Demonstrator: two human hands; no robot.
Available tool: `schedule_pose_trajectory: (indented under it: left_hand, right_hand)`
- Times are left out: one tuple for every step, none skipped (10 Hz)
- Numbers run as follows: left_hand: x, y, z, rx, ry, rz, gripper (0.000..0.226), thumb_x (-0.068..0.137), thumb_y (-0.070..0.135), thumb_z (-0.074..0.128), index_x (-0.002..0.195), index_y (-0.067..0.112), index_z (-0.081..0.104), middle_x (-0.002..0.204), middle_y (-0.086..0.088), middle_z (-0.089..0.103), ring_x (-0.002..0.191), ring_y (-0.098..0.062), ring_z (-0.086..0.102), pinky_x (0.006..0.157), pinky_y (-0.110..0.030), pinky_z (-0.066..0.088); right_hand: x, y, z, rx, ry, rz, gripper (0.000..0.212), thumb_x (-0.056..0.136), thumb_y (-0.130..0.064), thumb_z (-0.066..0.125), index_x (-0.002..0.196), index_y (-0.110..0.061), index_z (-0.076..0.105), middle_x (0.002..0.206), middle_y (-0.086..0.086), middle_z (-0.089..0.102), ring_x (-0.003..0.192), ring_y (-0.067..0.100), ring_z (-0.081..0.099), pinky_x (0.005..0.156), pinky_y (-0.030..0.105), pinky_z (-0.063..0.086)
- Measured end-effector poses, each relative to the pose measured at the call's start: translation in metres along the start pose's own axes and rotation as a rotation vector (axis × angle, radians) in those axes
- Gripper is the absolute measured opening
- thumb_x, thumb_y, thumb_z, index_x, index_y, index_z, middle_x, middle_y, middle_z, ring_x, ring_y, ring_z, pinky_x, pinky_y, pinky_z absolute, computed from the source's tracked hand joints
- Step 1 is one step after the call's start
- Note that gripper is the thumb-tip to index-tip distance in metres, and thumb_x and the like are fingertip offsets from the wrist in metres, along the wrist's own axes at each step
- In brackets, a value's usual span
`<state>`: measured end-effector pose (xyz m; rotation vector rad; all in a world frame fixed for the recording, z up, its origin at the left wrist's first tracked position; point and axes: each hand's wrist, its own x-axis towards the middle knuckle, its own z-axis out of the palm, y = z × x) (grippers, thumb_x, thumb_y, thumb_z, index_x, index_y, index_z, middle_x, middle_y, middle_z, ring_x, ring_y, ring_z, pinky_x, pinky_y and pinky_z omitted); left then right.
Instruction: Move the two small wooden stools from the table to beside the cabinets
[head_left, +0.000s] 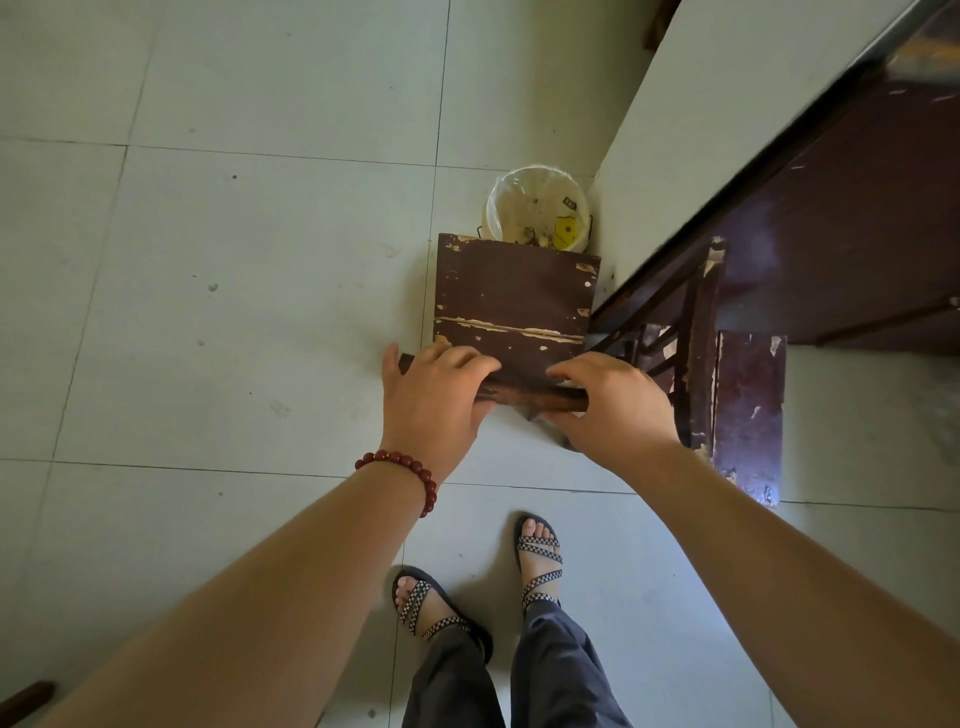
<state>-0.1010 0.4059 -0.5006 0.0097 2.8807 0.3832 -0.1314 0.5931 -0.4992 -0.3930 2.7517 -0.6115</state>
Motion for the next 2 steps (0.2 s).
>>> schedule_pose_trajectory:
  left_hand:
    - [-0.006,-0.003,-0.01,-0.036,0.004,-0.015,0.038,0.083,0.043,0.061,0.119,0.036,0.054,0.125,0.009,0.059,0.121,-0.018,0.048,0.107,-0.058,0.021]
    - [-0.012,-0.006,-0.026,-0.082,0.049,-0.057,0.037,0.084,0.047,0.056,0.119,0.035,0.053,0.123,0.01,0.06,0.117,-0.017,0.052,0.106,-0.059,0.023]
  right_hand:
    - [0.001,-0.012,-0.009,0.043,0.046,-0.037,0.045,0.067,-0.038,0.079,0.108,-0.026,0.066,0.105,-0.005,0.067,0.096,0.019,0.061,0.069,0.026,0.043]
    - [0.006,-0.027,-0.024,0.08,0.087,-0.073,0.048,0.064,-0.045,0.08,0.105,-0.023,0.067,0.102,-0.004,0.068,0.091,0.019,0.063,0.067,0.026,0.044]
